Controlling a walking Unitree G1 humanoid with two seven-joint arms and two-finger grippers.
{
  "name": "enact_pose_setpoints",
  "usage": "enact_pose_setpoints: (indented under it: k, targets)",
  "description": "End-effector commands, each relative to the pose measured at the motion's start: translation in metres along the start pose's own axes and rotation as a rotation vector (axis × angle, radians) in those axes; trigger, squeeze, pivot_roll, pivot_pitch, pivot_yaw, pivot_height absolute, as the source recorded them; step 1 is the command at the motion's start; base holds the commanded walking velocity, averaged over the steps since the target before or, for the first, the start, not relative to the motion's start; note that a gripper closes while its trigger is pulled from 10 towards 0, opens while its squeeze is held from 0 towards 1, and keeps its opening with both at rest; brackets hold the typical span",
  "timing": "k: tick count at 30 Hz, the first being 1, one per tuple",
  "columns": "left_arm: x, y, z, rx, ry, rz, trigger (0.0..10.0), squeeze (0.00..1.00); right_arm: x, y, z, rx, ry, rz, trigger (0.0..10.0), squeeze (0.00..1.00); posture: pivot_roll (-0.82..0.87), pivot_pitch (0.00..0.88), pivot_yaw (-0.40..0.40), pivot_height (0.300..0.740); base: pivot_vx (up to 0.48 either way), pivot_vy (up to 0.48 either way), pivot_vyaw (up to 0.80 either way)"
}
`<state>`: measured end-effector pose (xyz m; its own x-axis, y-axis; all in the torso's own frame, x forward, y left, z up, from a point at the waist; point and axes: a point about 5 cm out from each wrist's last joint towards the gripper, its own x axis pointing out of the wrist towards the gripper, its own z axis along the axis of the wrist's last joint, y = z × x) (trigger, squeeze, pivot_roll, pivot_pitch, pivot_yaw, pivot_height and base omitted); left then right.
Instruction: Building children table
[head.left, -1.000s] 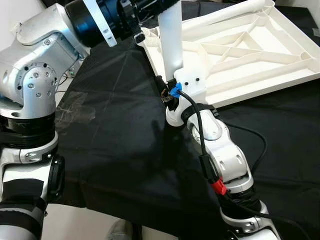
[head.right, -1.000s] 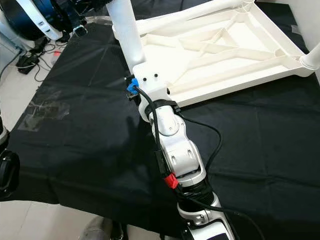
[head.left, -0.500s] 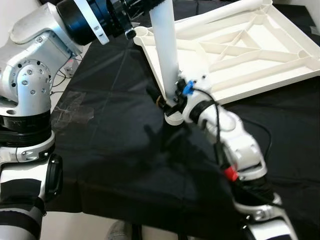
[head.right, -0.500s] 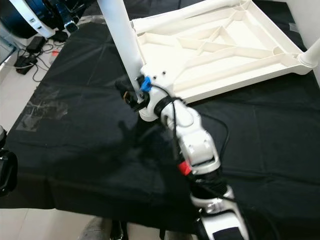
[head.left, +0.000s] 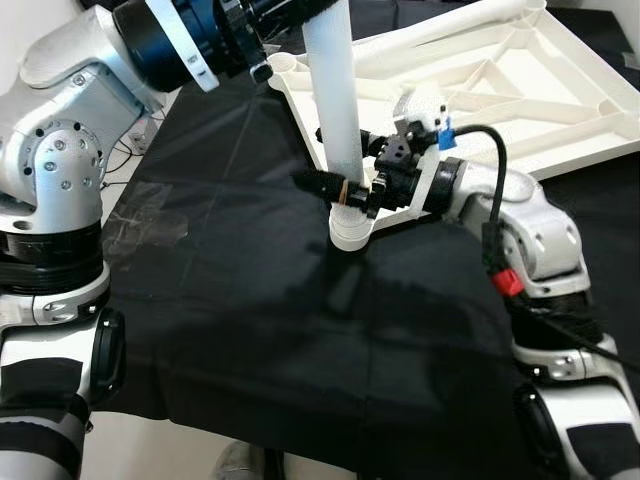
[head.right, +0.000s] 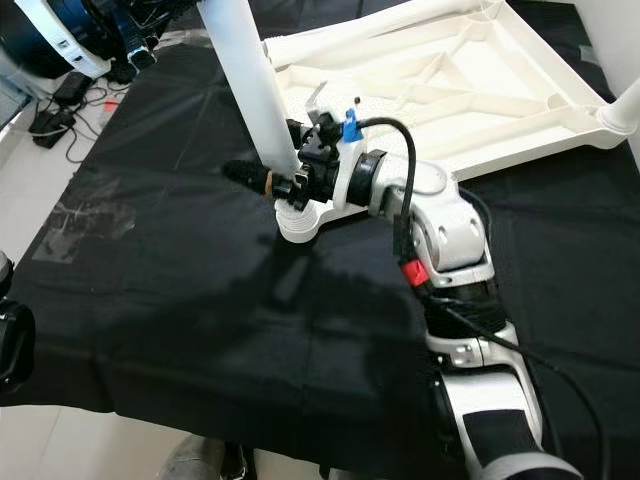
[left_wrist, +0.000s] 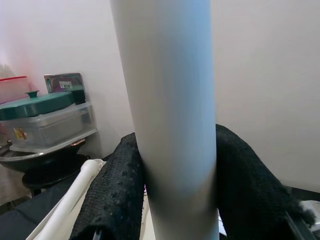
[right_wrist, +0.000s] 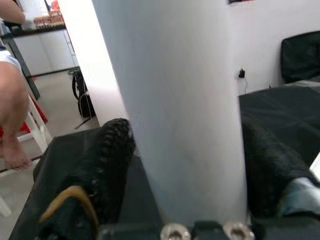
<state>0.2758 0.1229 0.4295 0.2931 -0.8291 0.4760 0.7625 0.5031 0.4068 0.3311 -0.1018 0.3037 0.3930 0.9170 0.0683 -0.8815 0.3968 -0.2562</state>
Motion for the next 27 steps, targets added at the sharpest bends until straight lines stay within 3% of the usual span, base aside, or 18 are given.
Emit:
enact_pose_setpoints:
  k: [1, 12, 13, 14, 15, 17, 20, 22, 27]
  targets:
    - [0.001, 0.0, -0.011, 0.001, 0.068, 0.008, 0.0, 0.0, 0.011, 0.013, 0.004, -0.008, -0.034, 0.135, 0.0, 0.0, 0.03, 0.286, 0.027, 0.74, 0.0, 0.0, 0.0]
    - [0.004, -0.001, -0.013, 0.012, 0.075, -0.01, 0.0, 0.0, 0.009, 0.013, 0.003, -0.029, -0.019, 0.166, 0.0, 0.0, 0.03, 0.291, 0.031, 0.74, 0.0, 0.0, 0.0]
    - [0.004, -0.001, -0.013, 0.013, 0.071, -0.009, 0.0, 0.49, 0.008, 0.012, 0.004, -0.033, -0.02, 0.157, 0.0, 0.0, 0.03, 0.291, 0.032, 0.74, 0.0, 0.0, 0.0]
    - [0.004, -0.001, -0.013, 0.013, 0.071, -0.009, 0.0, 0.49, 0.008, 0.012, 0.004, -0.033, -0.02, 0.157, 0.0, 0.0, 0.03, 0.291, 0.032, 0.74, 0.0, 0.0, 0.0]
    - [0.004, -0.001, -0.013, 0.01, 0.065, -0.005, 10.0, 1.0, 0.008, 0.01, 0.004, -0.031, -0.028, 0.127, 0.0, 0.0, 0.03, 0.292, 0.029, 0.74, 0.0, 0.0, 0.0]
    - [0.004, -0.001, -0.013, 0.01, 0.065, -0.005, 10.0, 1.0, 0.008, 0.01, 0.004, -0.031, -0.028, 0.127, 0.0, 0.0, 0.03, 0.292, 0.029, 0.74, 0.0, 0.0, 0.0]
    - [-0.001, 0.0, -0.007, -0.008, 0.045, 0.054, 10.0, 1.0, 0.004, 0.011, -0.005, -0.026, -0.041, -0.031, 0.0, 0.0, 0.03, 0.301, 0.038, 0.74, 0.0, 0.0, 0.0]
    - [-0.004, 0.0, -0.005, -0.009, 0.047, 0.071, 10.0, 1.0, 0.004, 0.014, -0.008, -0.027, -0.038, -0.054, 0.0, 0.0, 0.03, 0.301, 0.038, 0.74, 0.0, 0.0, 0.0]
    - [-0.02, -0.002, -0.007, -0.022, 0.074, 0.134, 10.0, 1.0, 0.0, 0.022, -0.014, -0.022, -0.043, -0.148, 0.0, 0.0, 0.03, 0.31, 0.038, 0.74, 0.0, 0.0, 0.0]
